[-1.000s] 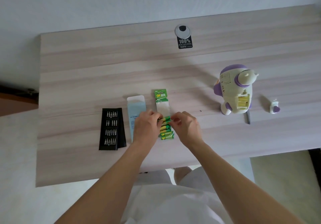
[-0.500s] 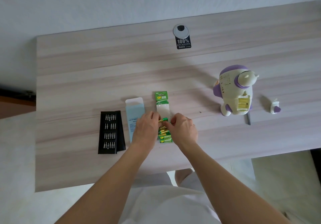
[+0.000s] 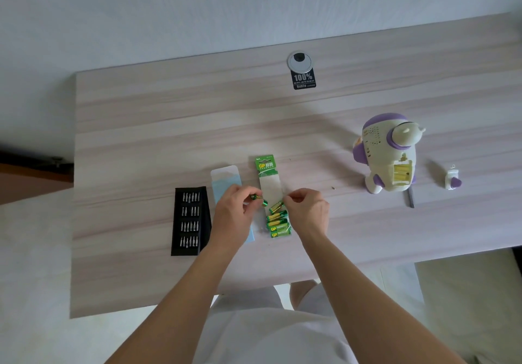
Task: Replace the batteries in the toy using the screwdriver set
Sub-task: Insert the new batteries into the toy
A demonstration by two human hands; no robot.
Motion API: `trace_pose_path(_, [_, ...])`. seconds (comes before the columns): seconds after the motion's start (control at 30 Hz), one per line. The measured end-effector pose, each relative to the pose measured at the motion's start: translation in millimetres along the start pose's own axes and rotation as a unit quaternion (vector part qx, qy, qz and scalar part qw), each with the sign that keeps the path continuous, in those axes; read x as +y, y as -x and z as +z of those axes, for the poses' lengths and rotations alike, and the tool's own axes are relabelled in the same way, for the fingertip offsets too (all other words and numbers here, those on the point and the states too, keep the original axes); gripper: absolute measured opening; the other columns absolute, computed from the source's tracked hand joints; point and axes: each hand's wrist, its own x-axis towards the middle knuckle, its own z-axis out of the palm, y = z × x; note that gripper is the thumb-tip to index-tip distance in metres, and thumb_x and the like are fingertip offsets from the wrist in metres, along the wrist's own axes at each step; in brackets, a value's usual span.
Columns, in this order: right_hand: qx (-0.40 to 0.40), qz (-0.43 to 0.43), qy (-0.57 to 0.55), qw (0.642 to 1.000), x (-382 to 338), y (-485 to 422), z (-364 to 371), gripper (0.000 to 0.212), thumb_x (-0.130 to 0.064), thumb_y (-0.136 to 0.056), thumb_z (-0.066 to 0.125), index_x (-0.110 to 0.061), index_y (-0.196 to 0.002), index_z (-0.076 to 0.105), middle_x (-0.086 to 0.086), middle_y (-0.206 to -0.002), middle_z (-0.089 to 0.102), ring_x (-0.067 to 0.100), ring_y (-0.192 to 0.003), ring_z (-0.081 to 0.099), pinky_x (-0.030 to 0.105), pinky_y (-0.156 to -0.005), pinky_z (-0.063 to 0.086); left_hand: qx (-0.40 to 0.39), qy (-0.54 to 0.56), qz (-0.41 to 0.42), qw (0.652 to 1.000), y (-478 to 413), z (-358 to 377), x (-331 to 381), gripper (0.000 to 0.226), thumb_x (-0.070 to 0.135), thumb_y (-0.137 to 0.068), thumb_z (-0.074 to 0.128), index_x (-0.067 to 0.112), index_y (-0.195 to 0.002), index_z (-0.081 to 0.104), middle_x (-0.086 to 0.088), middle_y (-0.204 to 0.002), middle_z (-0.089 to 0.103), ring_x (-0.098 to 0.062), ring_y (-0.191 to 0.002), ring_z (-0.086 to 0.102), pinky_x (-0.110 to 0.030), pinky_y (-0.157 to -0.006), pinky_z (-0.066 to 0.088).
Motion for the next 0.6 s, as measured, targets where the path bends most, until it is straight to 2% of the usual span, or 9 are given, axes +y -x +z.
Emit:
trace_pose_path(0.07, [-0.010, -0.008, 0.038, 0.999, 2, 0, 3, 0.020, -0.040, -0.084, 0.071, -0.021, -0.089, 0.068, -0.001, -0.086, 0.071, 0.023, -0.089, 0.063, 0.033, -0.072, 0.052, 0.007, 0.026, -0.025, 0.999, 1, 0, -1, 0.012, 0.011, -0.092, 0.069, 0.018, -0.101, 0.075, 0.006, -0.089, 0.056, -0.007, -0.085, 0.063, -0.030, -0.068, 0.057])
trace_pose_path(0.1, [-0.013, -0.008, 0.064, 0.998, 3, 1, 5, 0.027, -0.046, -0.084, 0.071, -0.021, -0.092, 0.065, -0.001, -0.088, 0.069, 0.023, -0.088, 0.061, 0.032, -0.070, 0.048, 0.010, 0.030, -0.032, 0.999, 2, 1, -1, 0.013, 0.012, -0.091, 0.070, 0.019, -0.101, 0.075, 0.004, -0.091, 0.058, -0.007, -0.086, 0.064, -0.030, -0.071, 0.057])
trace_pose_path(0.17, [-0.008, -0.005, 0.112, 0.994, 3, 4, 7, 0.033, -0.052, -0.084, 0.069, -0.022, -0.094, 0.060, -0.001, -0.091, 0.065, 0.024, -0.085, 0.057, 0.031, -0.068, 0.041, 0.011, 0.036, -0.034, 0.999, 2, 2, -3, 0.015, 0.012, -0.091, 0.070, 0.018, -0.103, 0.076, 0.000, -0.094, 0.060, -0.011, -0.087, 0.067, -0.027, -0.071, 0.055])
trace_pose_path(0.23, [0.003, 0.000, 0.134, 0.991, -1, 7, 8, 0.032, -0.051, -0.084, 0.068, -0.022, -0.095, 0.060, 0.000, -0.091, 0.064, 0.023, -0.083, 0.055, 0.031, -0.067, 0.041, 0.009, 0.044, -0.034, 0.998, 3, 2, -4, 0.018, 0.010, -0.092, 0.070, 0.019, -0.106, 0.076, 0.000, -0.095, 0.060, -0.012, -0.087, 0.069, -0.023, -0.070, 0.054])
trace_pose_path(0.3, [0.011, 0.007, 0.145, 0.989, -6, 8, 9, 0.027, -0.045, -0.084, 0.067, -0.022, -0.096, 0.061, 0.002, -0.090, 0.062, 0.024, -0.082, 0.054, 0.030, -0.067, 0.042, 0.006, 0.051, -0.034, 0.998, 4, 0, -5, 0.021, 0.009, -0.092, 0.069, 0.019, -0.109, 0.075, 0.001, -0.096, 0.060, -0.010, -0.086, 0.070, -0.012, -0.072, 0.049])
trace_pose_path(0.43, [0.011, 0.051, 0.092, 0.994, -11, 4, 9, 0.020, -0.032, -0.080, 0.065, -0.022, -0.097, 0.064, 0.002, -0.089, 0.061, 0.025, -0.083, 0.053, 0.030, -0.069, 0.042, 0.001, 0.095, -0.051, 0.994, 6, -6, -1, 0.025, 0.007, -0.091, 0.070, 0.022, -0.111, 0.073, 0.010, -0.096, 0.062, 0.007, -0.081, 0.066, -0.006, -0.073, 0.048])
trace_pose_path(0.5, [0.018, 0.058, 0.034, 0.998, -10, 4, 8, 0.020, -0.030, -0.080, 0.067, -0.024, -0.099, 0.067, 0.000, -0.091, 0.066, 0.024, -0.086, 0.058, 0.029, -0.070, 0.045, 0.005, 0.129, -0.061, 0.990, 7, -10, 4, 0.024, 0.006, -0.091, 0.070, 0.027, -0.103, 0.068, 0.018, -0.095, 0.063, 0.012, -0.079, 0.063, -0.004, -0.071, 0.046])
trace_pose_path(0.6, [0.044, 0.027, -0.075, 0.996, -11, 8, 1, 0.016, -0.024, -0.083, 0.069, -0.022, -0.098, 0.074, -0.005, -0.085, 0.070, 0.018, -0.087, 0.066, 0.022, -0.069, 0.045, 0.018, 0.150, -0.052, 0.987, 4, -14, 7, 0.017, 0.010, -0.091, 0.071, 0.024, -0.092, 0.061, 0.013, -0.092, 0.067, 0.003, -0.081, 0.064, -0.014, -0.073, 0.050])
